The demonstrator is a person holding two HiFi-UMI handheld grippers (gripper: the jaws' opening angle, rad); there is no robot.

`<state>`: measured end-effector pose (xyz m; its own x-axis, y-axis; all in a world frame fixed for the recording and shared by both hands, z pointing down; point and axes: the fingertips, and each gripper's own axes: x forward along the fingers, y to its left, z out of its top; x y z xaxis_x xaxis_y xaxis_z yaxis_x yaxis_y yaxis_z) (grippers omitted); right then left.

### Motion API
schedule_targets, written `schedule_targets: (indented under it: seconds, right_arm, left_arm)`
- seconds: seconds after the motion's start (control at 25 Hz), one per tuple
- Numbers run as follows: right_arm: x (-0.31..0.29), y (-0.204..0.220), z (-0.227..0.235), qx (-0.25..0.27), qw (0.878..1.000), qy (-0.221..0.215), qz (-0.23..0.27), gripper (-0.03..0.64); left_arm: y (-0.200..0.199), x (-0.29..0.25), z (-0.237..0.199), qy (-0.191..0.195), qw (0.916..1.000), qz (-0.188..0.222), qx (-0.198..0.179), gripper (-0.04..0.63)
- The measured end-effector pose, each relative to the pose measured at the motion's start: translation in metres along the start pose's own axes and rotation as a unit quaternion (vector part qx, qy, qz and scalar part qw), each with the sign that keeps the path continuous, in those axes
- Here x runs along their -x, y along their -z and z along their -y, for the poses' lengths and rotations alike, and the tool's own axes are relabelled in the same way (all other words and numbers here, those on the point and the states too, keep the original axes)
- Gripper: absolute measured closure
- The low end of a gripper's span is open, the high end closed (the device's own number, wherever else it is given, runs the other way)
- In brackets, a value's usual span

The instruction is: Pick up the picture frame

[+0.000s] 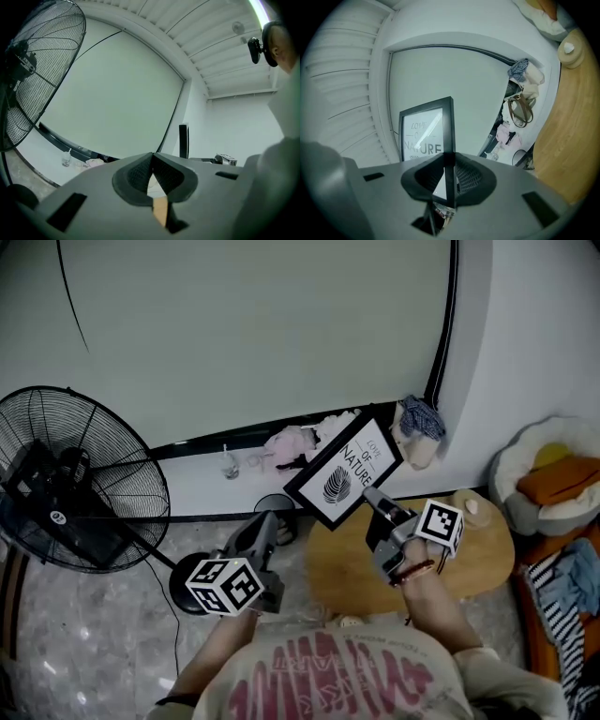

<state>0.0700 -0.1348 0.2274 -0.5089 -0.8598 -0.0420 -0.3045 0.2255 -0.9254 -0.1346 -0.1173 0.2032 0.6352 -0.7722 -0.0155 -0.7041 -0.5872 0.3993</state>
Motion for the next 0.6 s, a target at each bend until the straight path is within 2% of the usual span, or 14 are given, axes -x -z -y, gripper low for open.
schedule_targets:
  seconds: [0.28,0.6]
  right_arm:
    - [0.018,0.037,0.002,0.006,1.0,0.012,0.014,0.538]
    - [0.042,0.059,0.006,0.0,0.999,0.031,0.026,0.538]
  left_arm:
    - [0.015,0.031,-0.007,0.018,0.9998,-0.001,0.009,0.592]
    - [0.03,0.048,-0.003,0.03,0.9992,-0.018,0.018,0.592]
